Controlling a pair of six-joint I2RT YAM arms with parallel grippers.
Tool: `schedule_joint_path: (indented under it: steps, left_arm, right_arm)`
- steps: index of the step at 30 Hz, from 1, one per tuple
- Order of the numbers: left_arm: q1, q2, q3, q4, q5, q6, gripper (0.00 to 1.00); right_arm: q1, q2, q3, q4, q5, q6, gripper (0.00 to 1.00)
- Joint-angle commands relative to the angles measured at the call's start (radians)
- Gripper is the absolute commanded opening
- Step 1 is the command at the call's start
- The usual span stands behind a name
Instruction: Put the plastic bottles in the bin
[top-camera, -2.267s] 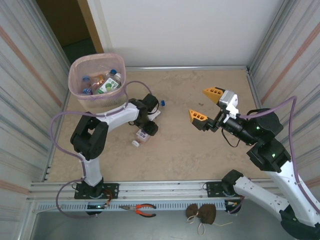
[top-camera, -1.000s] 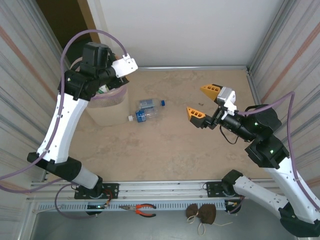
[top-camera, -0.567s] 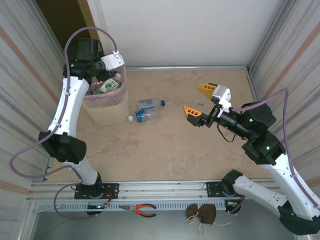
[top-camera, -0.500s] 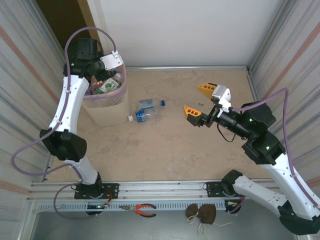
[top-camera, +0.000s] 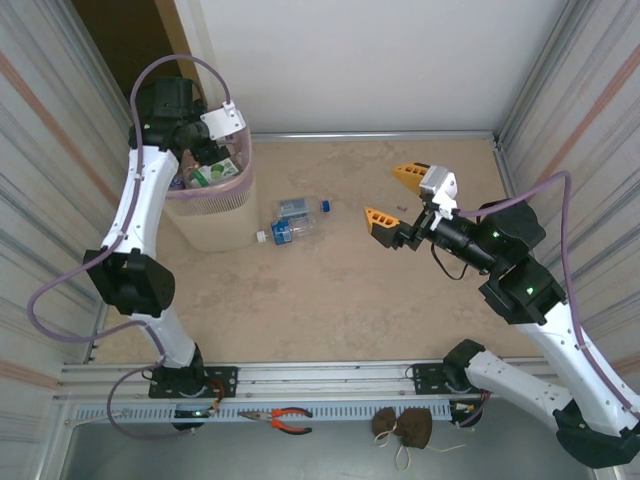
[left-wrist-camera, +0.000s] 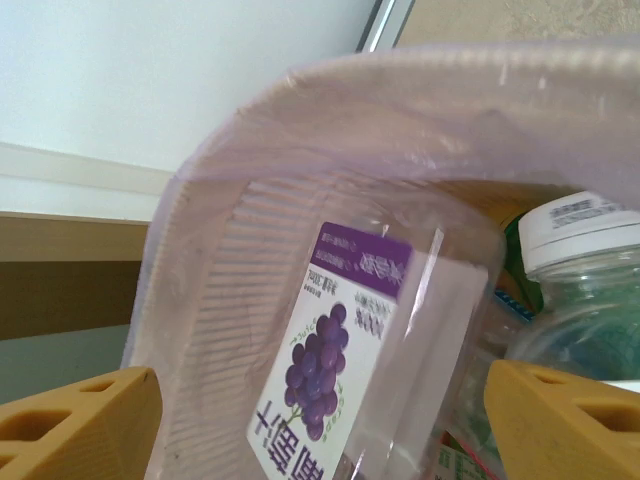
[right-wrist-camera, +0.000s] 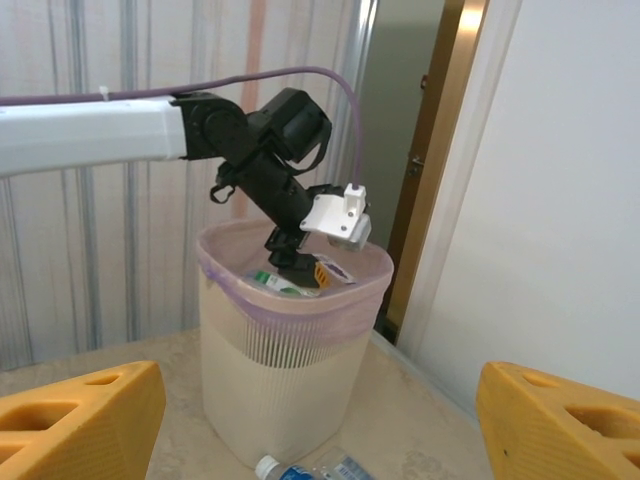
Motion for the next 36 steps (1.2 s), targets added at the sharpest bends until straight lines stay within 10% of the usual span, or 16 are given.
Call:
schedule_joint_path:
  steps: [1, 17, 36]
  left_arm:
    - [0.006, -0.08, -0.01, 0.036, 0.022, 0.003, 0.85]
    - [0.039, -0.012, 0.065, 0.044, 0.132, -0.223, 0.4]
    - [0.089, 0.189, 0.062, -0.042, 0.209, -0.343, 0.29]
  right_arm:
    - [-0.011, -0.004, 0.009, 0.039, -0.015, -0.011, 0.8]
    - [-0.045, -0.008, -0.009, 0.061, -0.047, 0.012, 0.8]
    - [-0.052, -0.042, -0.037, 0.059, -0.035, 0.027, 0.8]
